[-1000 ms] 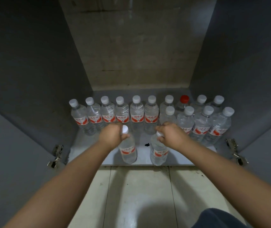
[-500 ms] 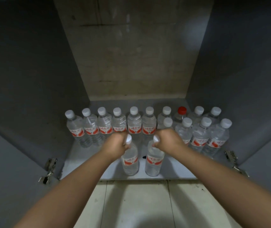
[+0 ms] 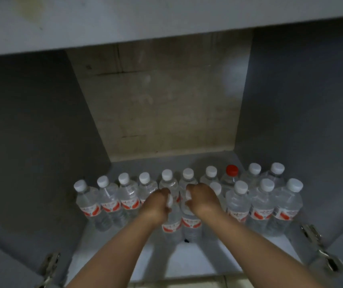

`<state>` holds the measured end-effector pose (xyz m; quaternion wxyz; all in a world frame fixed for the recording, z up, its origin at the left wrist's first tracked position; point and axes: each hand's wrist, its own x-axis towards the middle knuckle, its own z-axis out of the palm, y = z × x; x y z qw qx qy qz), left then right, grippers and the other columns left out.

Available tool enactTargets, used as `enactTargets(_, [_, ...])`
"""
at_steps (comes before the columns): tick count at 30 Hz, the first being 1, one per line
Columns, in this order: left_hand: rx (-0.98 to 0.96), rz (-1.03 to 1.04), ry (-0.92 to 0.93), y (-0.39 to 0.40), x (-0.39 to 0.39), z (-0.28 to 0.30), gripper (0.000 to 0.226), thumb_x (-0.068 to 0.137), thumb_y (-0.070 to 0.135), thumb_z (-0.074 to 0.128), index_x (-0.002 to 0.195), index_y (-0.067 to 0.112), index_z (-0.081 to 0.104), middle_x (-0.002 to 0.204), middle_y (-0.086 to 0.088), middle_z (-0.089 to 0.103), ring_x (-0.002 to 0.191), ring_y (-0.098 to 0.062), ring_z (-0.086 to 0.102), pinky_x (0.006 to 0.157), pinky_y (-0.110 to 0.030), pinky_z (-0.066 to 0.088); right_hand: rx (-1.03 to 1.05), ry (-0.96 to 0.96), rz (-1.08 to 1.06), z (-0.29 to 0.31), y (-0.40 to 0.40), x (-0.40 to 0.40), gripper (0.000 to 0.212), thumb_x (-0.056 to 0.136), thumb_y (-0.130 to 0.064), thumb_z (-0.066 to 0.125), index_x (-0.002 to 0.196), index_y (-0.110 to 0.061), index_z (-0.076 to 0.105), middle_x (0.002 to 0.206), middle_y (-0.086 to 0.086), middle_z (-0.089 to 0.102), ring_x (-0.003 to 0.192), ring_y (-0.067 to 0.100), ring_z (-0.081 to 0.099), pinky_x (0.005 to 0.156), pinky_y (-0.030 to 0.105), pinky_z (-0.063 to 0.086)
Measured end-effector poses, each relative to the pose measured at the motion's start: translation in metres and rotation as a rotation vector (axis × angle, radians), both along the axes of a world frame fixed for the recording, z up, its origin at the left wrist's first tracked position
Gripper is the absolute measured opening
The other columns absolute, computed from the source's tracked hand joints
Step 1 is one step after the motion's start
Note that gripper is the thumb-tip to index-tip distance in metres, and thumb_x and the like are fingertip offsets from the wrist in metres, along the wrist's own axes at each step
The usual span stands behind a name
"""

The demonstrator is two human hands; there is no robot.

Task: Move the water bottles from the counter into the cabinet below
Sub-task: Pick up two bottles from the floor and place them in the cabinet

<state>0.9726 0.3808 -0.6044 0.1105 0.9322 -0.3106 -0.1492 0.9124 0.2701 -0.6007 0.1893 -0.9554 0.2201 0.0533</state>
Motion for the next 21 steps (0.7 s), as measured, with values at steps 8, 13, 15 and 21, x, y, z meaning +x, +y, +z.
enactTargets(8, [-0.064, 0.061, 0.007, -0.004, 0.005, 0.000, 0.044, 0.094, 0.013, 0.052, 0.136, 0.006, 0.041, 0.140, -0.015, 0.048, 0.128, -0.027, 0.048, 0.099, -0.025, 0.038, -0.006, -0.025, -0.029, -0.004, 0.003, 0.008, 0.033, 0.100, -0.010, 0.040, 0.132, -0.004, 0.045, 0.138, 0.020, 0.047, 0.128, 0.031, 0.047, 0.105, 0.035, 0.039])
enactTargets(13, [-0.038, -0.020, 0.054, 0.005, 0.005, -0.003, 0.065, 0.095, 0.013, 0.051, 0.150, 0.013, 0.017, 0.155, -0.010, 0.028, 0.142, -0.026, 0.031, 0.114, -0.027, 0.025, -0.037, 0.005, 0.051, -0.007, 0.001, 0.004, 0.044, 0.101, -0.013, 0.037, 0.144, -0.010, 0.029, 0.147, 0.020, 0.034, 0.133, 0.032, 0.037, 0.109, 0.036, 0.035])
enactTargets(15, [-0.062, -0.021, 0.048, 0.011, 0.002, -0.001, 0.067, 0.096, 0.011, 0.049, 0.151, 0.013, 0.010, 0.159, -0.010, 0.018, 0.145, -0.025, 0.023, 0.117, -0.027, 0.019, -0.043, -0.009, 0.085, -0.005, 0.002, -0.006, 0.051, 0.100, -0.012, 0.037, 0.147, -0.014, 0.020, 0.153, 0.018, 0.023, 0.138, 0.032, 0.029, 0.112, 0.036, 0.031])
enactTargets(21, [0.189, -0.068, -0.154, 0.035, -0.046, 0.040, 0.050, 0.101, 0.021, 0.031, 0.150, 0.018, 0.019, 0.161, -0.005, 0.012, 0.148, -0.026, 0.011, 0.119, -0.036, 0.018, -0.098, -0.074, 0.139, 0.048, 0.012, -0.061, 0.037, 0.089, -0.007, 0.049, 0.125, 0.001, 0.052, 0.140, 0.022, 0.044, 0.131, 0.032, 0.040, 0.100, 0.037, 0.043])
